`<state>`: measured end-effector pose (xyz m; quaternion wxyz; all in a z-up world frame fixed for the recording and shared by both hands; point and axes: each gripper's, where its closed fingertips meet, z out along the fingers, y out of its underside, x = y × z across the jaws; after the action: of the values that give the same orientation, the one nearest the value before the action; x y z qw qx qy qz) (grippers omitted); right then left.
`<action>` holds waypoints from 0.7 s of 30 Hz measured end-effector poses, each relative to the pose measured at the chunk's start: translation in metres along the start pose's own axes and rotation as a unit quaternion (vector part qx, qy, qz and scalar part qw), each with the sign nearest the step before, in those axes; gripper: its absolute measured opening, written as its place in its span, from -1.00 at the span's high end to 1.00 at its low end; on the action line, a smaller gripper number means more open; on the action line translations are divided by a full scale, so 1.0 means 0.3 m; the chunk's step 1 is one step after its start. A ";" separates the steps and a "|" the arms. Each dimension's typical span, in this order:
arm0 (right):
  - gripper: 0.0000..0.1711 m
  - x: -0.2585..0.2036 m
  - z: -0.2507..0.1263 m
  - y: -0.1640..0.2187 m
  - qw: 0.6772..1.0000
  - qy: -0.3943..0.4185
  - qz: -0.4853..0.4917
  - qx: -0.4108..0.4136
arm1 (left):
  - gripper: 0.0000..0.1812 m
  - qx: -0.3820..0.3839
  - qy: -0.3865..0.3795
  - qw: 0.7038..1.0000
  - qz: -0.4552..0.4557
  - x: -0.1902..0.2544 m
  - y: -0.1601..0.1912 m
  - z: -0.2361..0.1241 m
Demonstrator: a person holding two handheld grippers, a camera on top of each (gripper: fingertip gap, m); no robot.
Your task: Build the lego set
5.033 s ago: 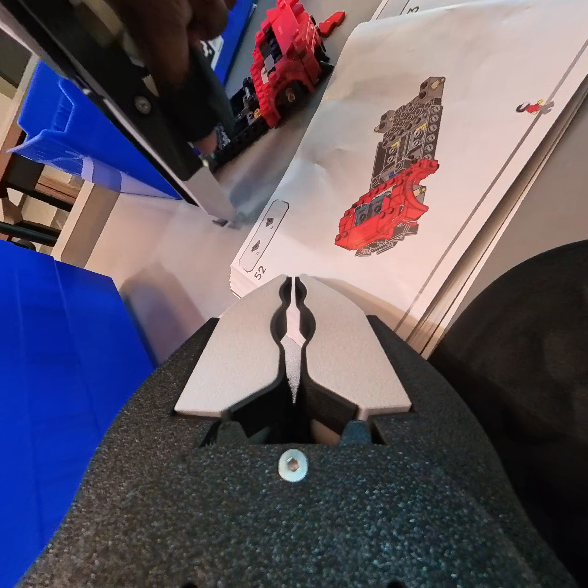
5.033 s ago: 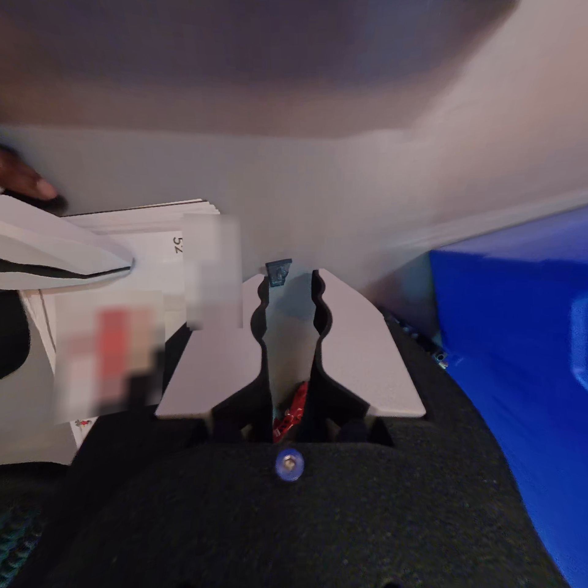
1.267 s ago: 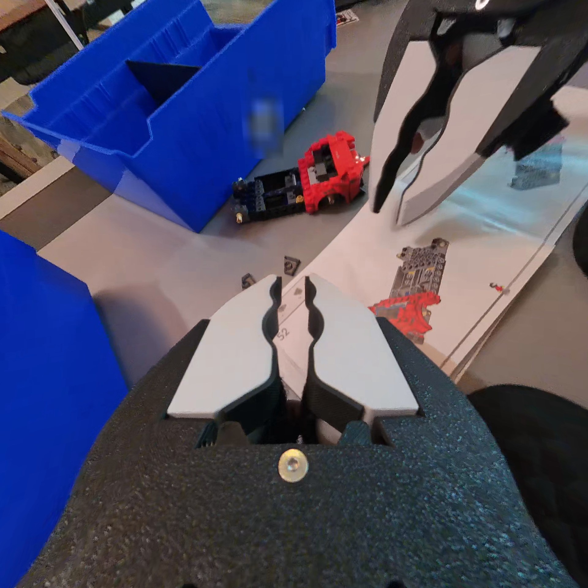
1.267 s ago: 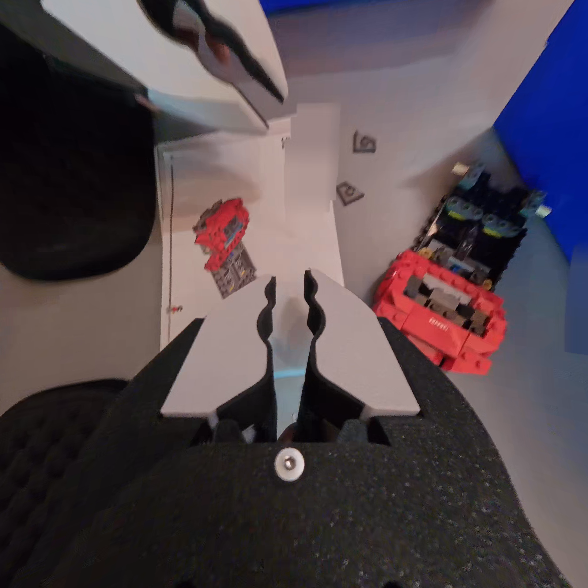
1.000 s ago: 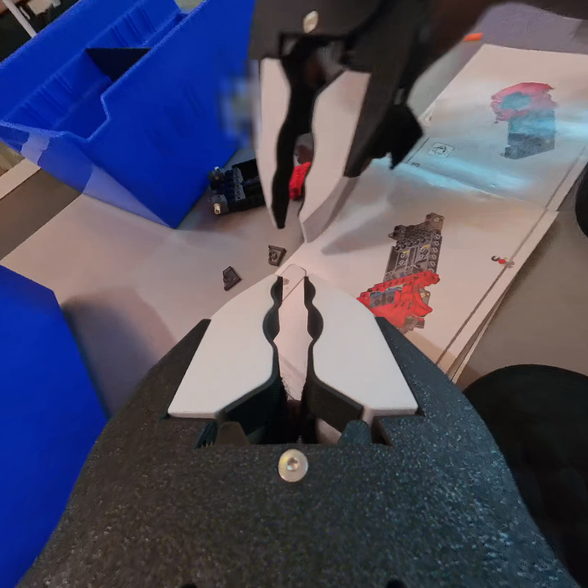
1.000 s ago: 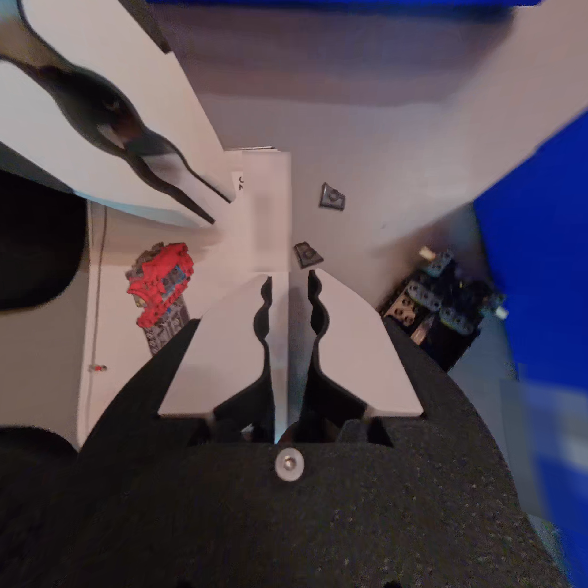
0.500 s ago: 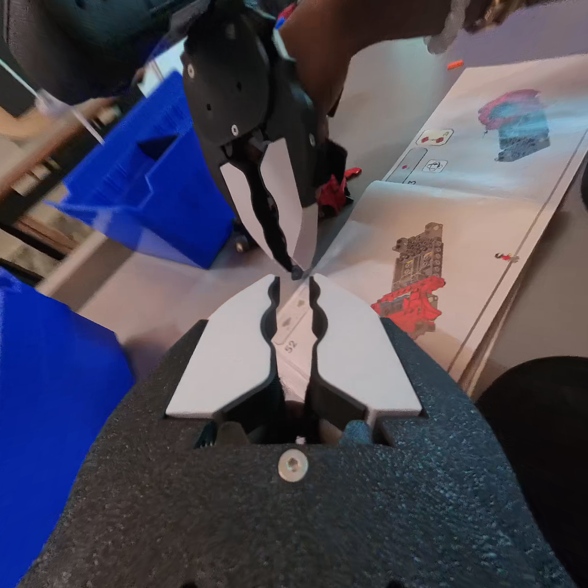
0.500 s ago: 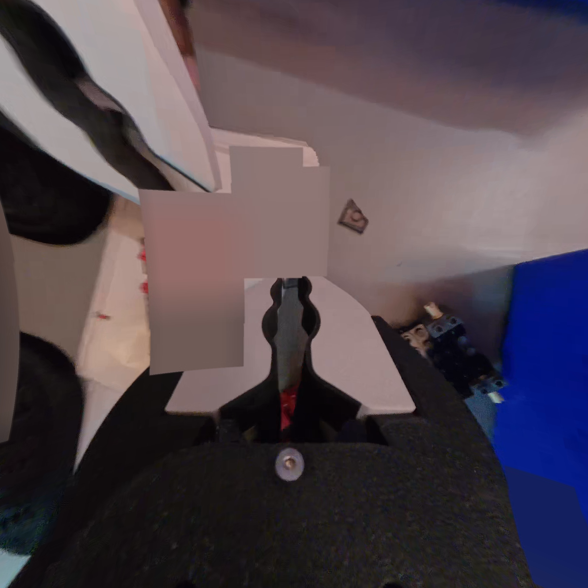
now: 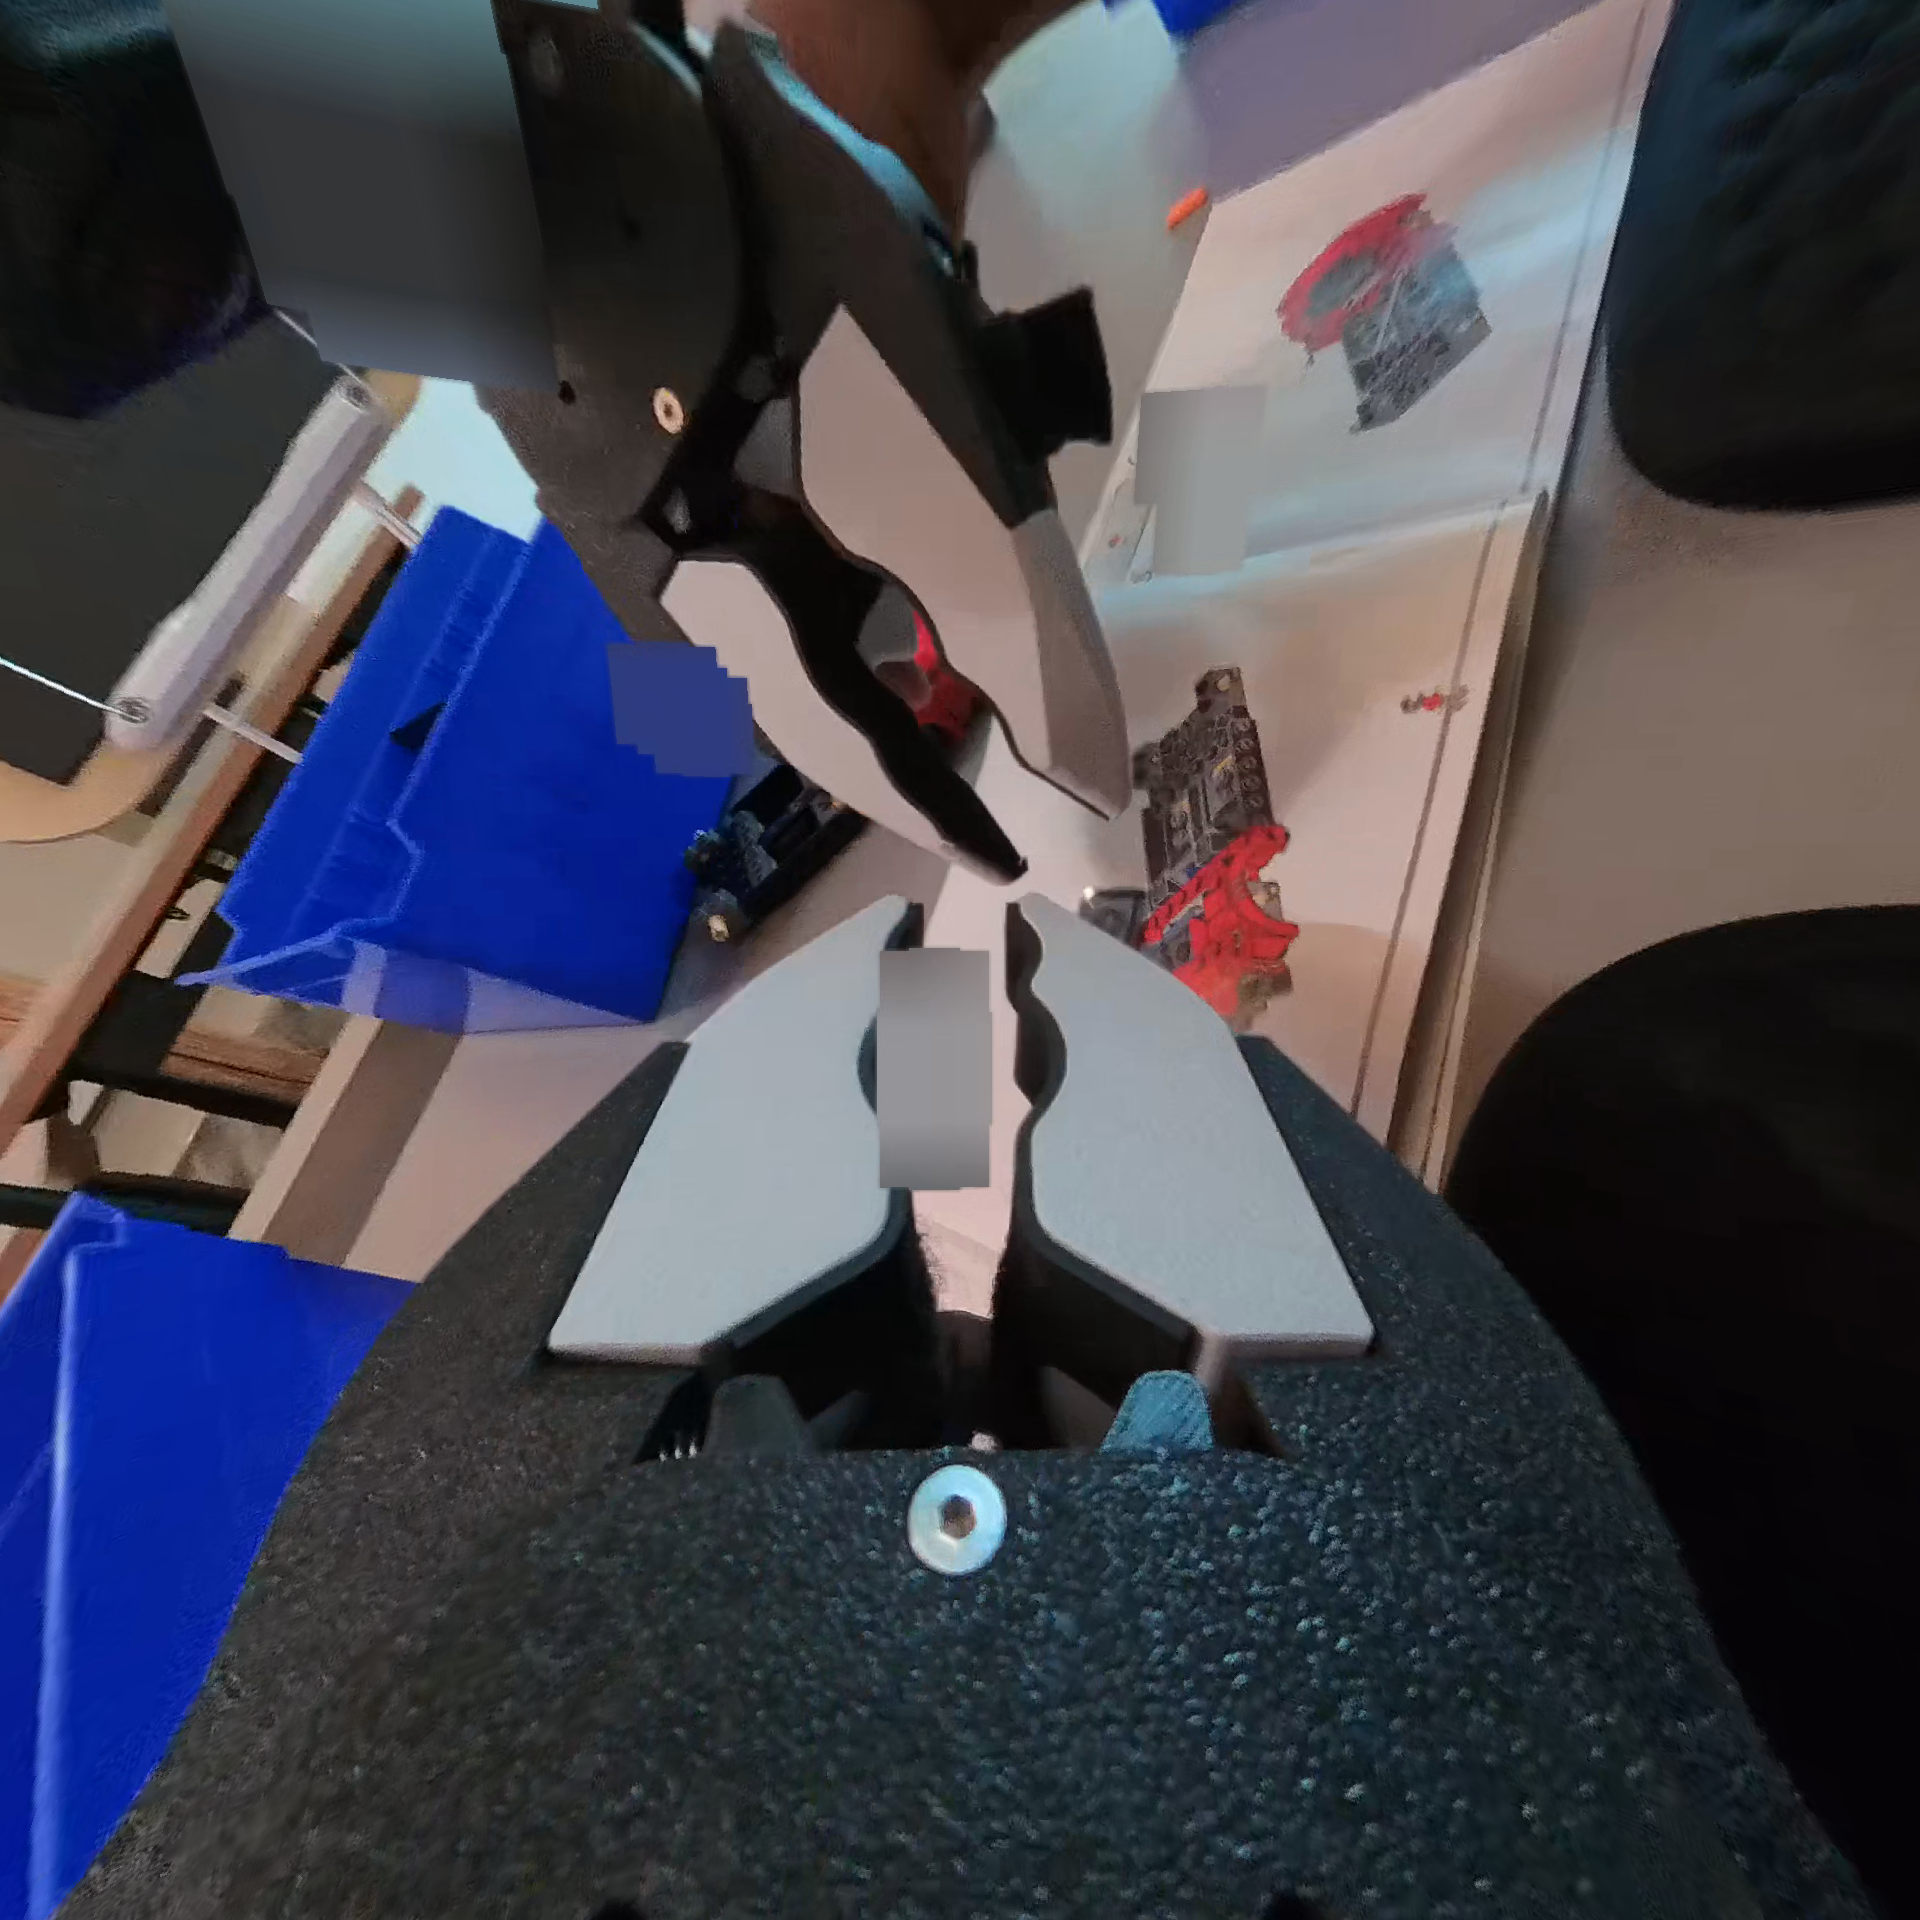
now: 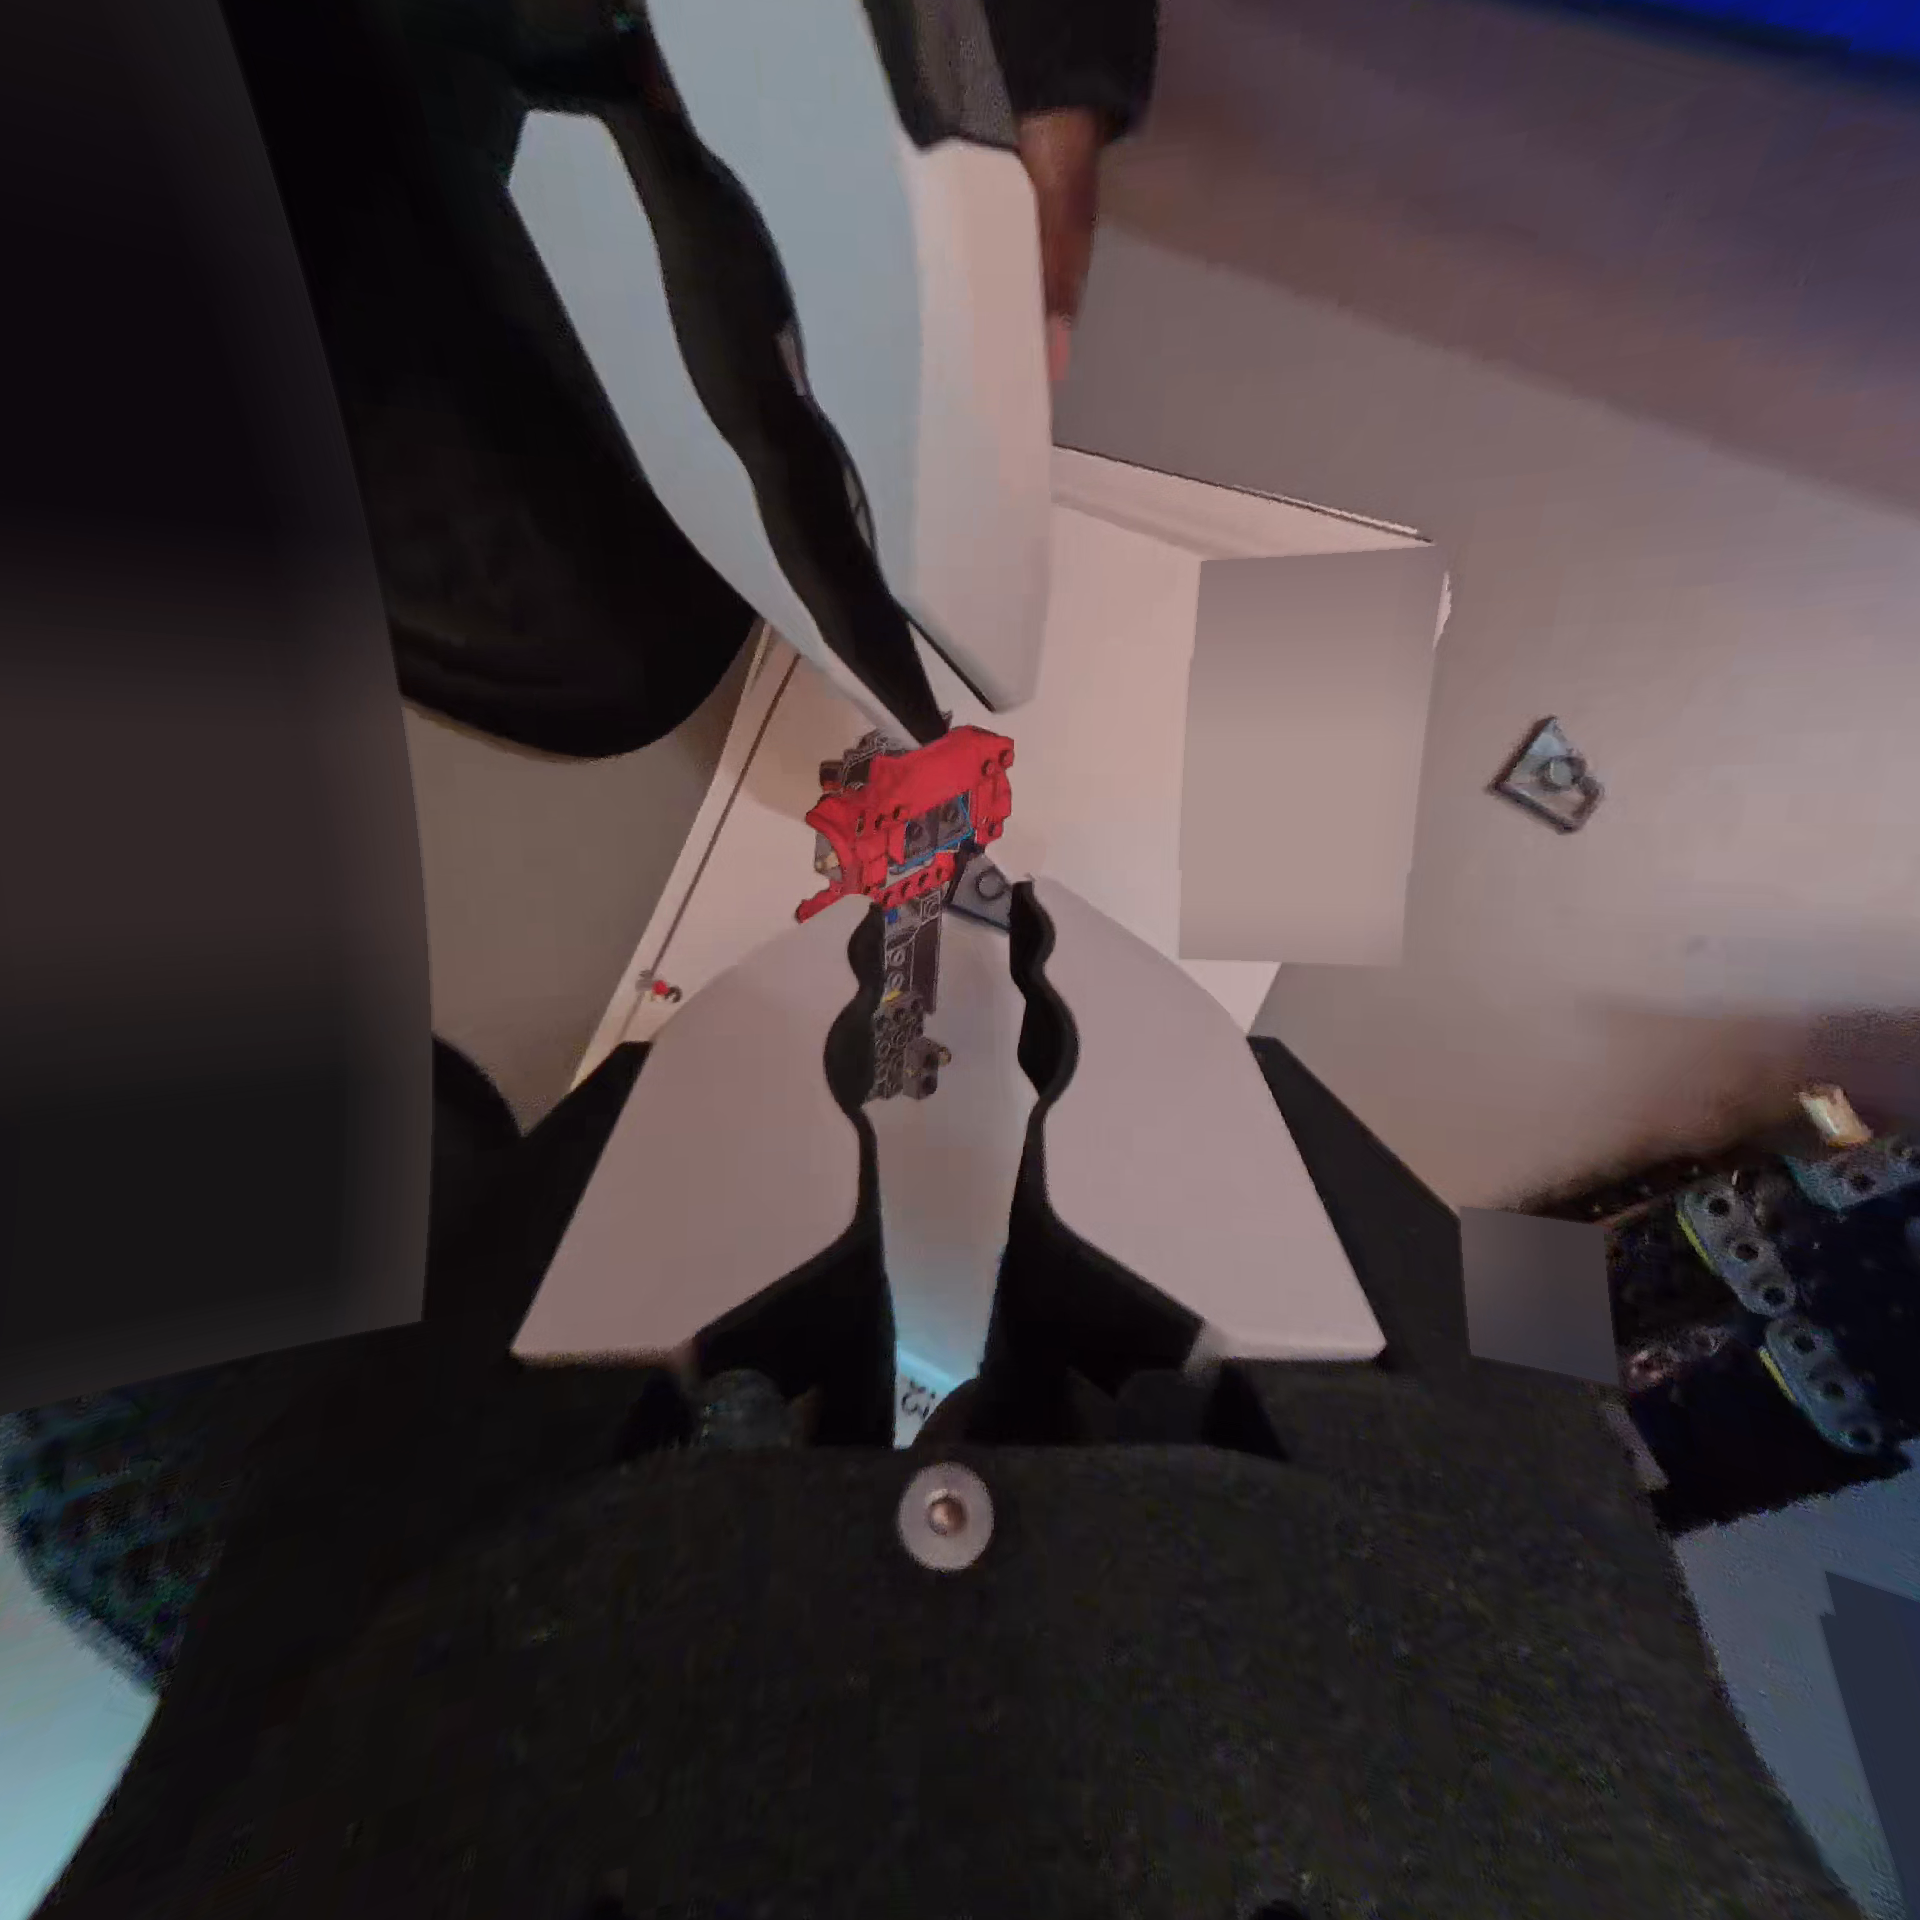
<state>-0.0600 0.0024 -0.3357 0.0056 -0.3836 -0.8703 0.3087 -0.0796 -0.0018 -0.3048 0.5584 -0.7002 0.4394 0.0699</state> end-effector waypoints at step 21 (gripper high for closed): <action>0.74 0.257 -0.041 -0.066 0.984 0.167 0.052 0.042 | 0.84 -0.134 -0.041 0.989 -0.046 -0.046 0.158 0.001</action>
<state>-0.1245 0.0505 -0.3324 0.1512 -0.4741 -0.8222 0.2764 -0.1207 0.0064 -0.3310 0.4798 -0.7846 0.3702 0.1305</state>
